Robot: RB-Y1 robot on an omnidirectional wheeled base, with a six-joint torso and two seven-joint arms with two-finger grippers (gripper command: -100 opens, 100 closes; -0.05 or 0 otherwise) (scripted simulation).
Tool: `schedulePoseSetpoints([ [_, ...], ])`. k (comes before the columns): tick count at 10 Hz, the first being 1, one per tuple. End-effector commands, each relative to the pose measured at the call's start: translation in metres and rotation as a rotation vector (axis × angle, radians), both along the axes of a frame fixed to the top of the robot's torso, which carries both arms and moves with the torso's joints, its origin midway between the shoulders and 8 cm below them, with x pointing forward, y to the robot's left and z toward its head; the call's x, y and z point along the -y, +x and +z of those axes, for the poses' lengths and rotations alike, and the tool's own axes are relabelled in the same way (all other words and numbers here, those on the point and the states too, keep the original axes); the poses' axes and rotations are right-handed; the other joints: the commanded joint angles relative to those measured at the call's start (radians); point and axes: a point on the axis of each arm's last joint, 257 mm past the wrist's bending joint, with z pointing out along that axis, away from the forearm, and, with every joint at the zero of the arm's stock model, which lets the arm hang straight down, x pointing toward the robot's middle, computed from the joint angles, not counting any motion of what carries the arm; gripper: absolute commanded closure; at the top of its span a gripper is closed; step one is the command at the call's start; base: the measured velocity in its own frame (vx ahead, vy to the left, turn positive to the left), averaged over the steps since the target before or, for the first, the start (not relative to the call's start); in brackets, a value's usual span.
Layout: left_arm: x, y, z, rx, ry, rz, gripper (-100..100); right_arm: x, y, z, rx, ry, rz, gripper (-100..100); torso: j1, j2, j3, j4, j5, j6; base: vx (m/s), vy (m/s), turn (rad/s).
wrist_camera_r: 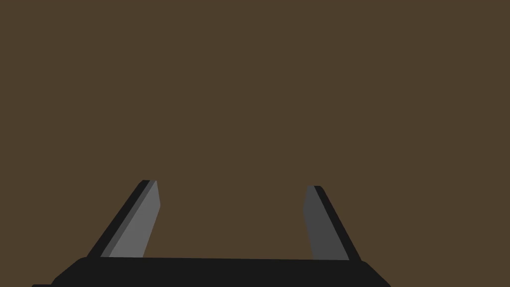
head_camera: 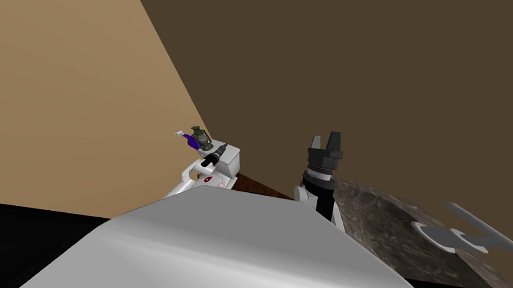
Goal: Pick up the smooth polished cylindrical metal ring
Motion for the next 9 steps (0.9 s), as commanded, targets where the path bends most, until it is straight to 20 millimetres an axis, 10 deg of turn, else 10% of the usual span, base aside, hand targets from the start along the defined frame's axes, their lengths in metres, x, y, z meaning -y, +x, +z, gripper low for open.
schedulePoseSetpoints([
  [1,-0.011,0.0,-0.01,-0.027,0.017,0.015,-100,0.0,0.0,0.0,0.0,0.0,0.0,0,0.0,0.0,0.0,0.0,0.0,0.0,0.0,-0.016,-0.041],
  [9,-0.1,-0.002,-0.05,-0.242,0.185,0.158,-100,0.0,0.0,0.0,0.0,0.0,0.0,0,0.0,0.0,0.0,0.0,0.0,-0.001,-0.001,-0.025,-0.092],
])
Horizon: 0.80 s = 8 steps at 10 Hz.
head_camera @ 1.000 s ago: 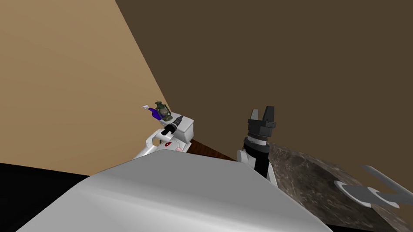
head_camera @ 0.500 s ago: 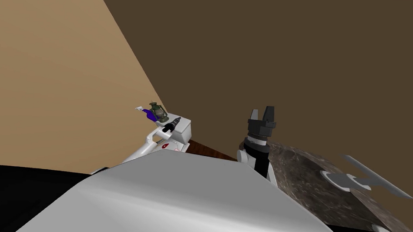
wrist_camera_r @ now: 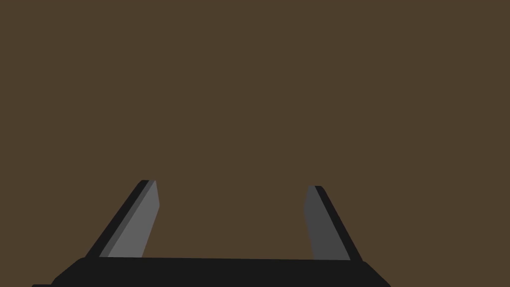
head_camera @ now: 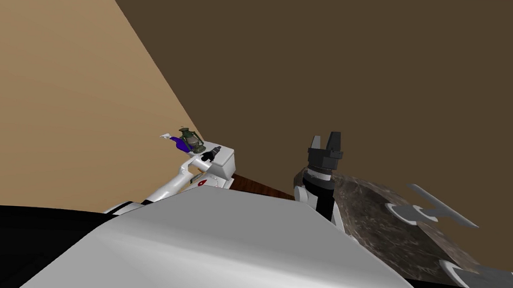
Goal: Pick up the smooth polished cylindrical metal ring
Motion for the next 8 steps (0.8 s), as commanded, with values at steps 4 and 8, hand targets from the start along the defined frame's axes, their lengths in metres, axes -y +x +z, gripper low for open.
schedulePoseSetpoints([
  [4,-0.05,-0.006,-0.009,-0.092,0.083,0.081,-100,0.0,0.0,0.0,0.0,0.0,0.0,0,0.0,0.0,0.0,0.0,0.0,0.0,0.001,-0.021,-0.084],
  [8,-0.062,-0.006,-0.009,-0.116,0.105,0.105,0,0.0,0.0,0.0,0.0,0.0,0.0,0,0.001,0.0,0.0,0.0,0.0,0.0,-0.001,-0.01,-0.038],
])
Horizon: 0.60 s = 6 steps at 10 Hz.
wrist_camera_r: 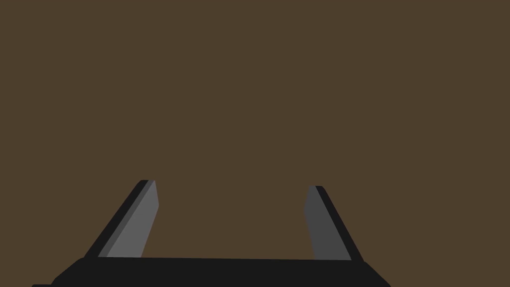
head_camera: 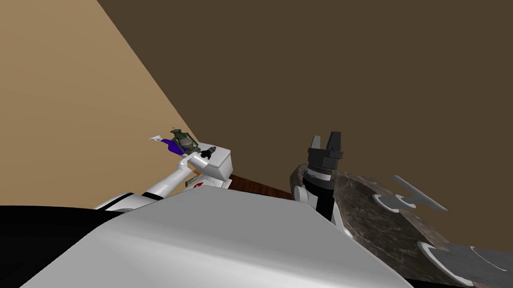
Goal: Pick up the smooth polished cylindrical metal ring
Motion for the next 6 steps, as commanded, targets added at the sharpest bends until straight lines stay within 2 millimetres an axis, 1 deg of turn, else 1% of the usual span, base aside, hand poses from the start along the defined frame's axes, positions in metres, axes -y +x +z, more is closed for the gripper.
schedulePoseSetpoints([
  [1,-0.0031,-0.0007,-0.0065,-0.001,0.0,0.002,-100,0.0,0.0,0.0,0.0,0.0,0.0,0,0.0,0.0,0.0,0.0,0.0,0.0,0.039,0.026,-0.019],
  [2,-0.0046,-0.0012,-0.0098,-0.001,0.0,0.004,-100,0.0,0.0,0.0,0.0,0.0,0.0,0,0.002,-0.002,-0.001,0.0,0.0,0.0,0.071,0.029,-0.027],
  [3,-0.0036,-0.0012,-0.008,-0.002,0.0,0.004,-100,0.0,0.0,0.0,0.0,0.0,0.0,0,0.002,-0.004,-0.002,-0.001,0.001,0.0,0.032,0.01,-0.006],
  [4,-0.0036,-0.0009,-0.0081,-0.001,0.0,0.003,100,0.0,0.0,0.0,0.0,0.0,0.0,0,0.001,-0.003,-0.002,-0.001,0.0,0.0,0.004,0.003,0.011],
  [6,-0.0037,-0.0009,-0.008,-0.001,0.0,0.003,100,0.0,0.0,0.0,0.0,0.0,0.0,0,0.0,-0.001,-0.001,0.0,0.0,0.0,0.0,0.0,0.0],
])
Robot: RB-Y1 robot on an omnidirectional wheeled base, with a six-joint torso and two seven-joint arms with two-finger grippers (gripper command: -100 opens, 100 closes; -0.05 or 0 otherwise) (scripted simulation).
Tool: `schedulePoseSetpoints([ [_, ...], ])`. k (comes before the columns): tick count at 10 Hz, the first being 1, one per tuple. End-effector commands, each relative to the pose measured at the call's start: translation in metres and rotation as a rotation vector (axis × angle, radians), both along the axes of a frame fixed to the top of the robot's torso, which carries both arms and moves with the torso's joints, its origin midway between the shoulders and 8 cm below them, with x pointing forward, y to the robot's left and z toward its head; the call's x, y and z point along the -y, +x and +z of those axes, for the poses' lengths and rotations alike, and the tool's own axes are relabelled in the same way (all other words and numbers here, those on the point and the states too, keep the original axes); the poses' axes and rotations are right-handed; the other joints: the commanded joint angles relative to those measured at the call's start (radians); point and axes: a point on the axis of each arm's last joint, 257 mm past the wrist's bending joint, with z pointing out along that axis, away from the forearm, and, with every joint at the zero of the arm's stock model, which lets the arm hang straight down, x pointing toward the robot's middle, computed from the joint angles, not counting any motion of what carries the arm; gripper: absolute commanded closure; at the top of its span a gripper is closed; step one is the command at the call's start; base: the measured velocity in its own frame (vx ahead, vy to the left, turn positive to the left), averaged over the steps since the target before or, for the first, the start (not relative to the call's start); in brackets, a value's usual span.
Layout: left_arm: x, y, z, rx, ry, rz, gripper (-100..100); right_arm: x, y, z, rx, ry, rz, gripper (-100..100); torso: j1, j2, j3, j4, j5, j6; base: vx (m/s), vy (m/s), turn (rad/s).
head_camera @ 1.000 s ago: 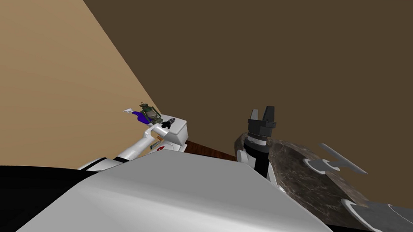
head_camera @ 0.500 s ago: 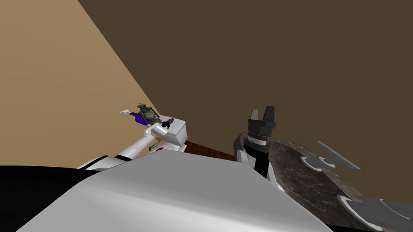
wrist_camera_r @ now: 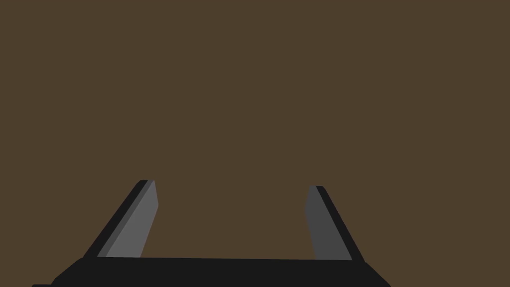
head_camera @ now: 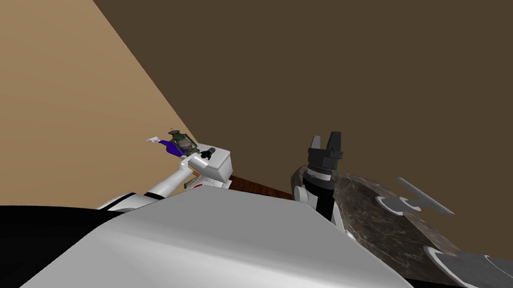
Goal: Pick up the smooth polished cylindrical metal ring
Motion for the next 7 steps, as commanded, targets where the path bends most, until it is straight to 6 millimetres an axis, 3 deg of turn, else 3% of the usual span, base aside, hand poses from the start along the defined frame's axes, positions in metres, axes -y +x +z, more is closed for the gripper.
schedulePoseSetpoints([
  [1,0.0,0.0,0.0,0.0,0.0,0.0,100,0.0,0.0,0.0,0.0,0.0,0.0,0,0.0,0.0,0.0,0.0,0.0,0.0,0.0,0.0,0.0],
  [2,-0.0001,-0.0001,-0.0001,0.0,0.0,0.0,100,0.0,0.0,0.0,0.0,0.0,0.0,0,0.0,0.0,0.0,0.0,0.0,0.0,0.0,0.0,0.0],
  [3,-0.0001,-0.0001,-0.0002,0.0,0.0,0.0,0,0.0,0.0,0.0,0.0,0.0,0.0,0,0.0,0.0,0.0,0.0,0.0,0.0,0.0,0.0,0.0],
  [4,0.0024,0.0004,0.0056,0.0,0.0,-0.002,100,0.0,0.0,0.0,0.0,0.0,0.0,0,0.0,0.0,0.0,0.0,0.0,0.0,-0.035,-0.019,0.029],
  [6,0.0025,0.0016,0.0065,0.002,0.0,-0.004,100,0.0,0.0,0.0,0.0,0.0,0.0,0,-0.002,0.005,0.002,0.001,0.0,0.0,-0.047,-0.024,0.011],
  [7,0.0026,0.0011,0.0062,0.001,0.0,-0.003,0,0.0,0.0,0.0,0.0,0.0,0.0,0,-0.001,0.003,0.002,0.001,0.0,0.0,-0.005,-0.003,0.002],
])
